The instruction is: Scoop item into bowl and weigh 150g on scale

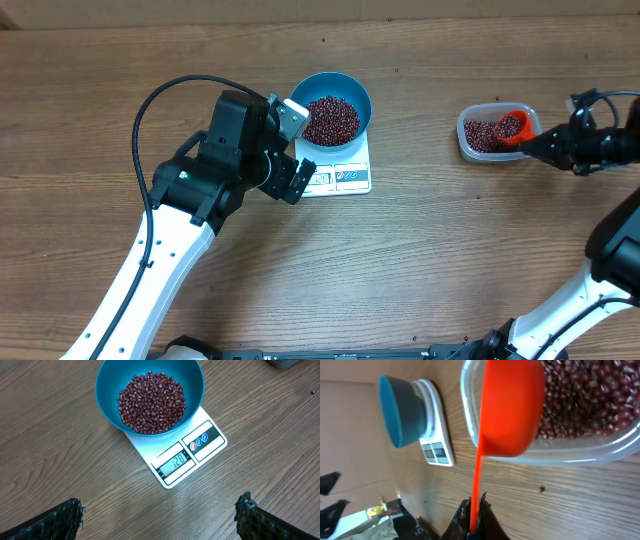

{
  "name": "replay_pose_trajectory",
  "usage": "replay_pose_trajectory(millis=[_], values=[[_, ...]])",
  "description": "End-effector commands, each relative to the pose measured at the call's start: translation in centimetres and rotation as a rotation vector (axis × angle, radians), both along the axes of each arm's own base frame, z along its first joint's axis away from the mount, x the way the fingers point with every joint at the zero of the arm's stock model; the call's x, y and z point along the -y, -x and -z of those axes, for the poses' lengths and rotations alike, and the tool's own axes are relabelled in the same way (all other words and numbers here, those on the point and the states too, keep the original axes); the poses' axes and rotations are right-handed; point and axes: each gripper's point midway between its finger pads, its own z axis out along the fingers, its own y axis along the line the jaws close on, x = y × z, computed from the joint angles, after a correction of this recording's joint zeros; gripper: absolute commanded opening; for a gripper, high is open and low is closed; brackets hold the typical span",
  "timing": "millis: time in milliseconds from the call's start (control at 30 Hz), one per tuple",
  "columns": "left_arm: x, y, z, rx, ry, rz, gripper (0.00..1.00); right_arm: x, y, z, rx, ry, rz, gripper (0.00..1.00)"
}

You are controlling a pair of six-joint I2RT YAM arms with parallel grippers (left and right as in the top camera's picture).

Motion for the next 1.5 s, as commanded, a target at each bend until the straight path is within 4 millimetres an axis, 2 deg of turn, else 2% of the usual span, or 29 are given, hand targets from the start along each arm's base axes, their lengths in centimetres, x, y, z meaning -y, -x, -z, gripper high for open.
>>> replay_pose_trajectory(millis=[0,467,633,800,1133,1467], values=[[0.2,0.0,0.5,-0.018,0.006,-0.004,1.00,-0.7,-0.8,-2.1,0.123,-0.071,-0.010,0.04],[0.2,0.0,0.5,-0.018,0.006,-0.004,1.00,-1.9,-1.1,-4.3,0.165,-0.195,0.017,0.04],[0.2,0.0,0.5,-0.018,0.006,-0.004,1.00,-3.9,-0.9,-5.4,0.213,-0.242,-0.040,0.04],[0.2,0.0,0.5,-0.018,0.006,-0.004,1.00,-6.6,-1.2,-5.5,0.204,-0.254,-0.108,0.04],[0.2,0.0,0.5,-0.018,0.006,-0.004,1.00,-13.2,-1.5,-6.5,0.215,-0.328,-0.244,0.04],[0.2,0.0,0.5,-0.018,0.006,-0.004,1.00,-18.4,-1.9,-6.4,0.195,-0.338,-0.344,0.04]])
